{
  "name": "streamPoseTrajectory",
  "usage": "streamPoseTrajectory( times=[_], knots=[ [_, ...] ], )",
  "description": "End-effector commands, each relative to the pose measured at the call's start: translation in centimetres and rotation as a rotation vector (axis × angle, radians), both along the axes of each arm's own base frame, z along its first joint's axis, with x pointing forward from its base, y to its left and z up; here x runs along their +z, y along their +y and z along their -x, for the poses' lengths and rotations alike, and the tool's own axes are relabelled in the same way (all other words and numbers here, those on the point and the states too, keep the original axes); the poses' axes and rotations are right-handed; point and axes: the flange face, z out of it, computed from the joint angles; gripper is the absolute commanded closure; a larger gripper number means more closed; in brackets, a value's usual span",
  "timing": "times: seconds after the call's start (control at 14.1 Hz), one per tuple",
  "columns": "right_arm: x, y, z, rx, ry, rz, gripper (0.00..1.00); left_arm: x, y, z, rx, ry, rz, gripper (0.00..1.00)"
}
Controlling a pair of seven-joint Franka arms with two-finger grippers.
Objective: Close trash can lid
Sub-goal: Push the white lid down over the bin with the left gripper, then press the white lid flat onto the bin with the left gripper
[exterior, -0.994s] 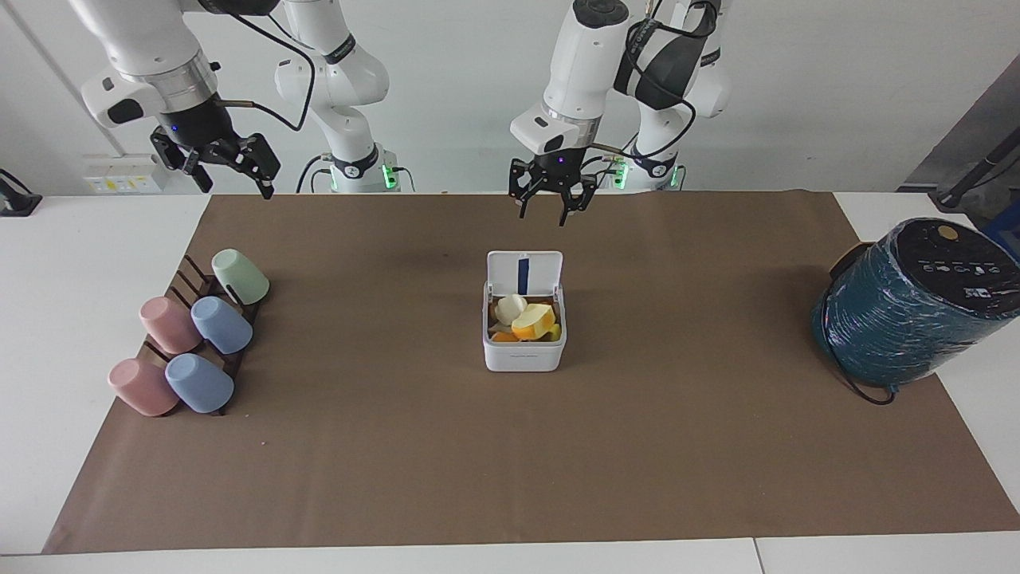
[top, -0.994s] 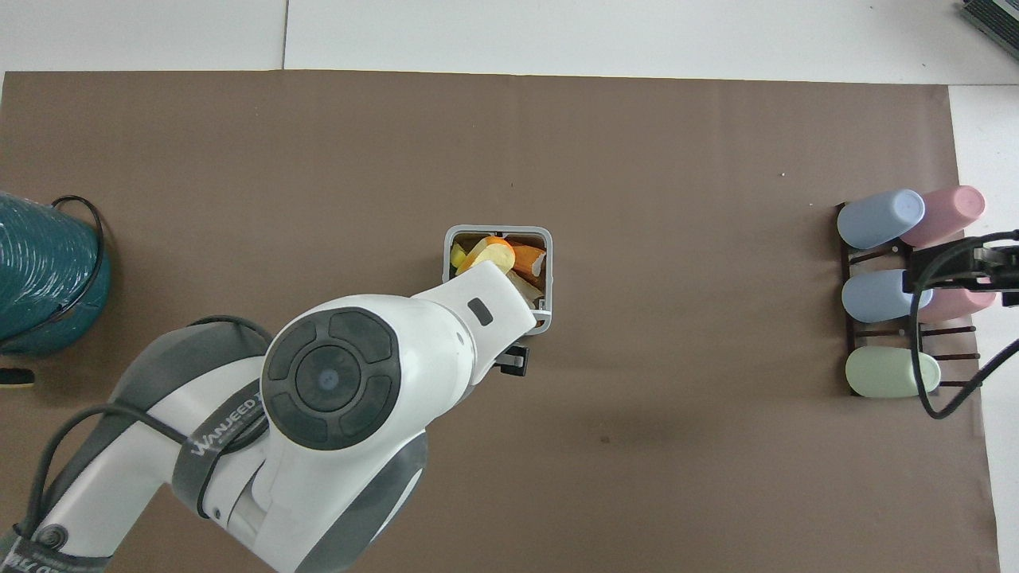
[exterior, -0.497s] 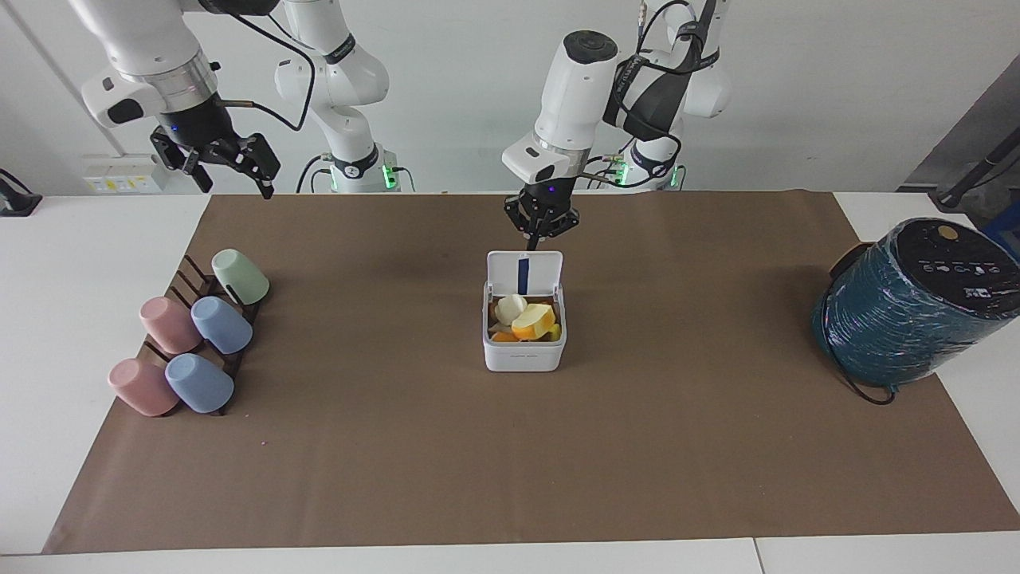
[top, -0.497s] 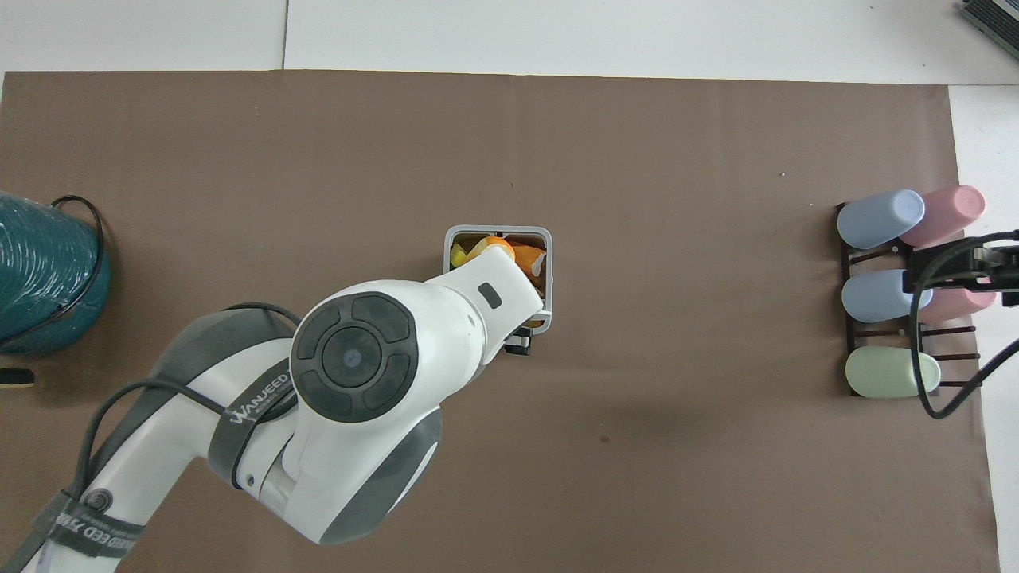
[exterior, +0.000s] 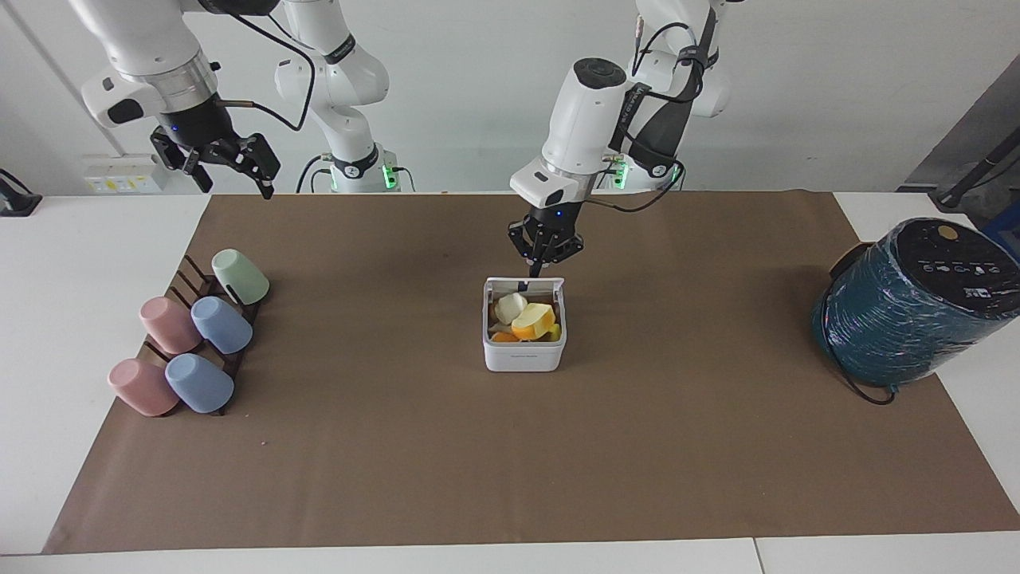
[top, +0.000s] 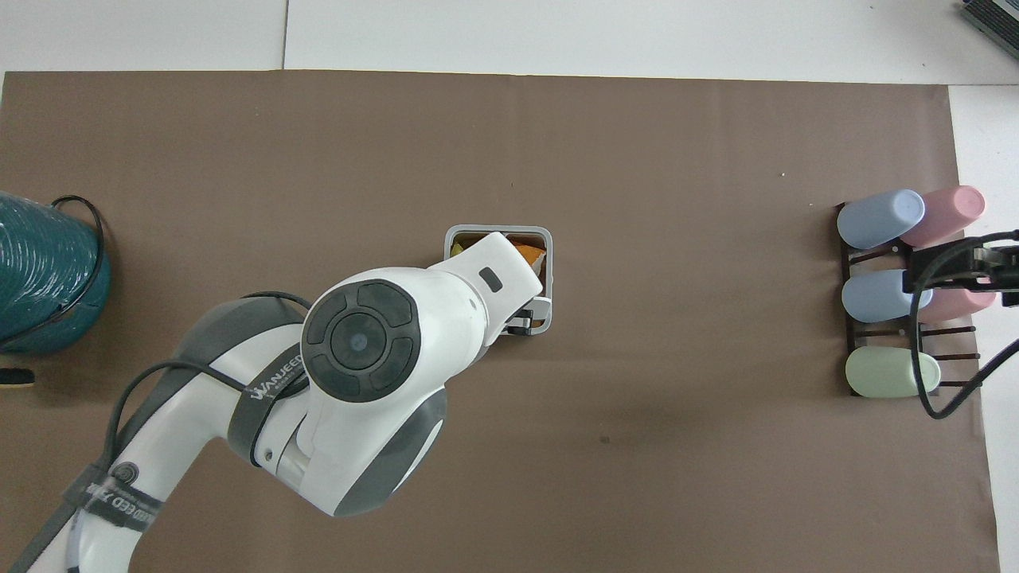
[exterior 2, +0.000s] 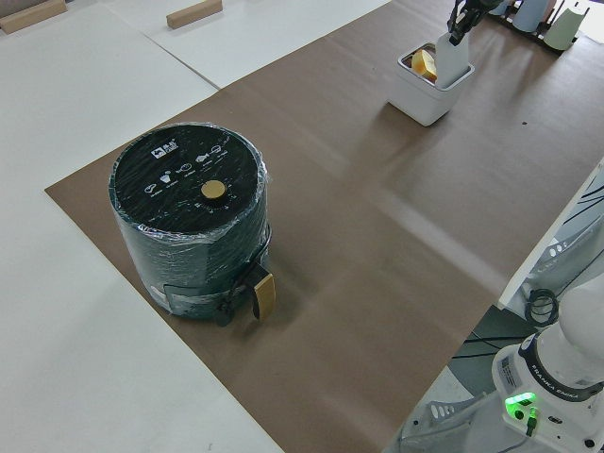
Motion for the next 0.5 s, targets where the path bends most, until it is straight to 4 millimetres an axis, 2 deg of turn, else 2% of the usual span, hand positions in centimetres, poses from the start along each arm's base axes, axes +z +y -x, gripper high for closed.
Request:
streamPoseTrajectory(
  times=[0.0, 0.21, 0.43],
  knots=[
    [0.2, -0.1, 0.8, 0.02, 0.003, -0.019, 0.0, -0.3, 0.6, -2.1, 0.023, -0.023, 0.011, 1.0],
    [0.2, -0.1, 0.8, 0.02, 0.003, -0.019, 0.0, -2.1, 0.3, -3.4, 0.031, -0.034, 0.012, 1.0],
    [0.1, -0.1, 0.7, 0.02, 0.004, -0.019, 0.0, -3.0, -0.9, -5.4, 0.034, -0.047, 0.022, 1.0]
  ],
)
